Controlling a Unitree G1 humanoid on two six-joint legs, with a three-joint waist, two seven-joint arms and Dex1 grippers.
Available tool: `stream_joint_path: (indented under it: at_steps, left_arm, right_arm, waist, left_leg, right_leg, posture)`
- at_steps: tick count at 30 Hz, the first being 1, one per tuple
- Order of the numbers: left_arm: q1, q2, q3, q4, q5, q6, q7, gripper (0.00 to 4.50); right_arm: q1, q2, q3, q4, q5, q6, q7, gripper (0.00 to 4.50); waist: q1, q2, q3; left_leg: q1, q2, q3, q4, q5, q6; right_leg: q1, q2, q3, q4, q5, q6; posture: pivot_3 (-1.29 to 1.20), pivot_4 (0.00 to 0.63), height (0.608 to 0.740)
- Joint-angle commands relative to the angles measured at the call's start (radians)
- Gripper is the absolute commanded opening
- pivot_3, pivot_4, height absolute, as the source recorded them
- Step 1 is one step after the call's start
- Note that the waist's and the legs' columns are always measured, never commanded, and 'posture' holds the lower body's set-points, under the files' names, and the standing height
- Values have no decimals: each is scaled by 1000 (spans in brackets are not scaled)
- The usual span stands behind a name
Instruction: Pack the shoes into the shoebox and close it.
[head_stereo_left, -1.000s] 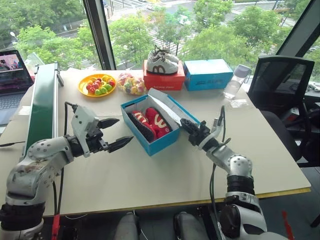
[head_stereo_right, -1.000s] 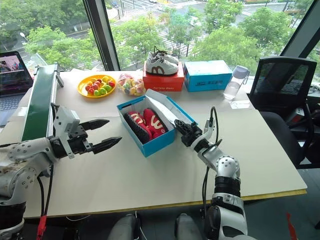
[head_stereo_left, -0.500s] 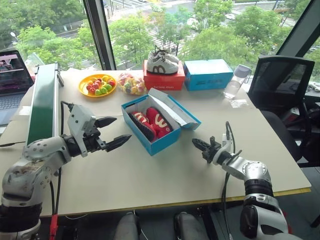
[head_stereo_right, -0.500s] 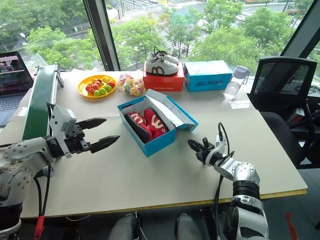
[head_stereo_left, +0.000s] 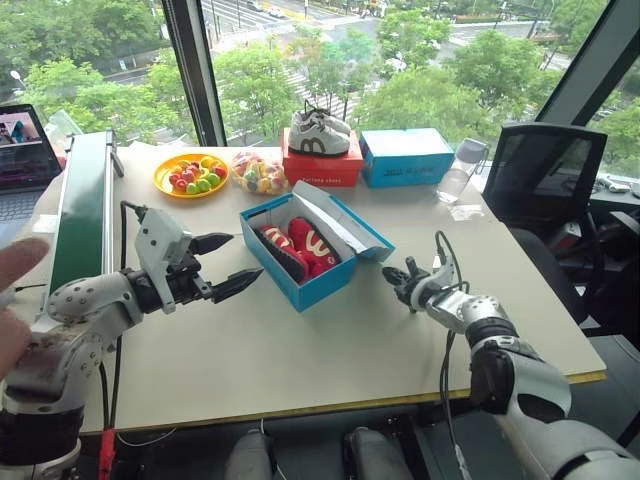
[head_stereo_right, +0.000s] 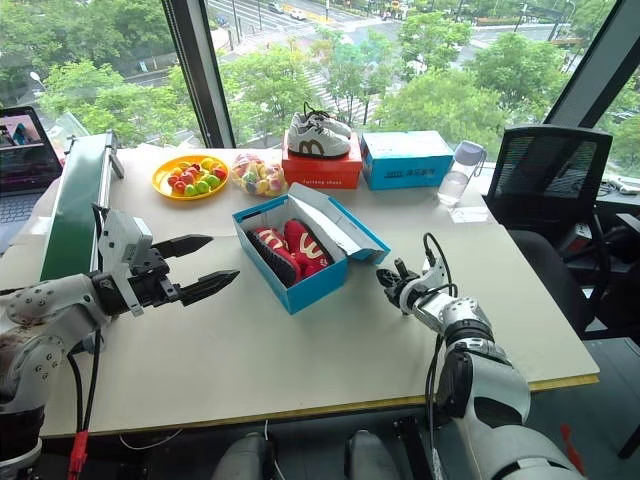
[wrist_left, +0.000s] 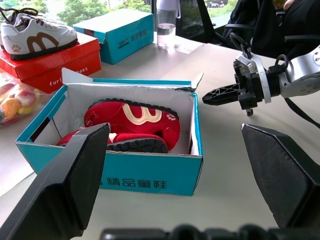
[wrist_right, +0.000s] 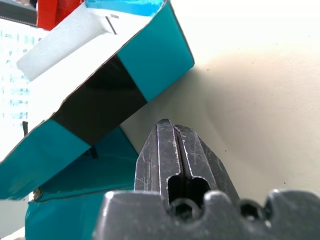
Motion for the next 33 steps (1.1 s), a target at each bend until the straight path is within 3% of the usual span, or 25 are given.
stream_joint_path:
  at_steps: [1,10,15,25,29,33]
  left_arm:
    - [-6,17,31,-35,-15,1,4,4500]
    - [4,14,35,-47,-14,-2,17,4500]
    - [12,12,37,-59,-20,0,28,4500]
    - [23,18,45,-81,-37,8,46,4500]
    - [25,20,43,-85,-44,8,50,4500]
    - [26,22,47,-88,-47,9,54,4500]
  right_arm:
    - [-12,23,-32,65,-23,-1,-20,22]
    - [-116,55,-89,70,-34,0,21,22]
    - [-137,48,-134,76,-25,-3,39,22]
    - [-168,34,-223,77,-16,-89,105,22]
    - [-187,24,-218,55,-17,-50,276,22]
    - [-185,13,-38,-41,-111,58,662,22]
  waist:
    - [0,-1,0]
    - [-28,4,3]
    - [-20,13,10]
    - [0,15,12]
    - [2,15,12]
    - [3,17,14]
  left_leg:
    - [0,0,0,0,0,0]
    - [-1,1,0,-3,0,0]
    - [-2,0,0,-4,3,6]
    - [-7,-3,-1,-4,4,7]
    - [-7,-3,-1,-4,4,7]
    - [-7,-3,-1,-4,4,7]
  right_leg:
    - [0,0,0,0,0,0]
    - [-3,1,2,0,1,-1]
    - [-4,3,2,1,4,-1]
    - [-6,0,1,1,2,2]
    - [-6,0,1,1,2,2]
    - [-6,0,1,1,2,2]
  posture:
    - [0,150,740]
    - [0,150,740]
    - [0,150,740]
    - [0,150,740]
    - [0,150,740]
    - [0,150,740]
